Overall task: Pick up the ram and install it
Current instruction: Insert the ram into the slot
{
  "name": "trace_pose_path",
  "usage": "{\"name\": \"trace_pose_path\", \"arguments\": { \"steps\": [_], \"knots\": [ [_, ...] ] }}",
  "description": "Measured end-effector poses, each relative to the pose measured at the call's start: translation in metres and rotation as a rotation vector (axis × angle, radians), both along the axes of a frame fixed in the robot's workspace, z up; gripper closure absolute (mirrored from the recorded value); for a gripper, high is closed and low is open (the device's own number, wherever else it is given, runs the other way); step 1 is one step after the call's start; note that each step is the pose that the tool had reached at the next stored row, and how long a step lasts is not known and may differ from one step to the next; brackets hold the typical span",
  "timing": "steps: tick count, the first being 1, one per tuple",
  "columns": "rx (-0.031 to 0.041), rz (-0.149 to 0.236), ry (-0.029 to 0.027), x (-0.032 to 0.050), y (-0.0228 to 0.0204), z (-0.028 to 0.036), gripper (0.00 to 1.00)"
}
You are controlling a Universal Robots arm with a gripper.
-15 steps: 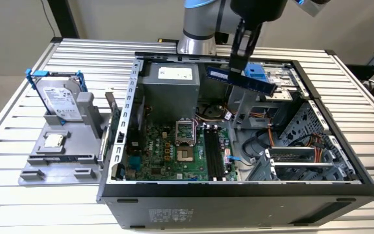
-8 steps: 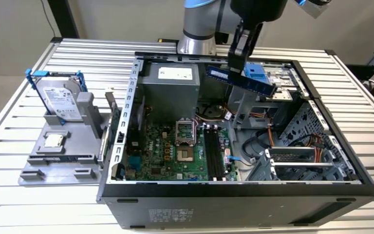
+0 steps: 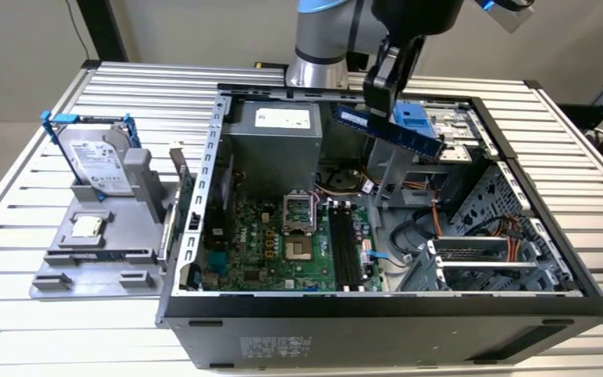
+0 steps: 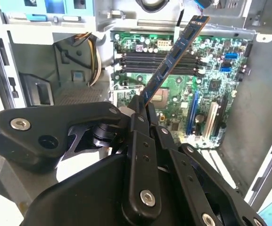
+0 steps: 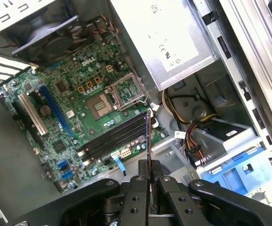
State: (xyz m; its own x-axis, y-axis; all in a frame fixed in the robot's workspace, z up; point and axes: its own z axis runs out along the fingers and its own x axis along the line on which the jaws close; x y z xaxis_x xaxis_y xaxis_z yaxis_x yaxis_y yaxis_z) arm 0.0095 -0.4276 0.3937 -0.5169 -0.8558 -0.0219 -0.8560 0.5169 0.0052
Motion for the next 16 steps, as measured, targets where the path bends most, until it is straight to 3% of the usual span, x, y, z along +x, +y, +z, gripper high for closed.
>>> {"name": "trace_pose_path", "arguments": {
  "steps": [16],
  "knots": [
    [0.0000,-0.188,0.0000,0.0000,0.0000,0.0000,1.00]
  ]
}}
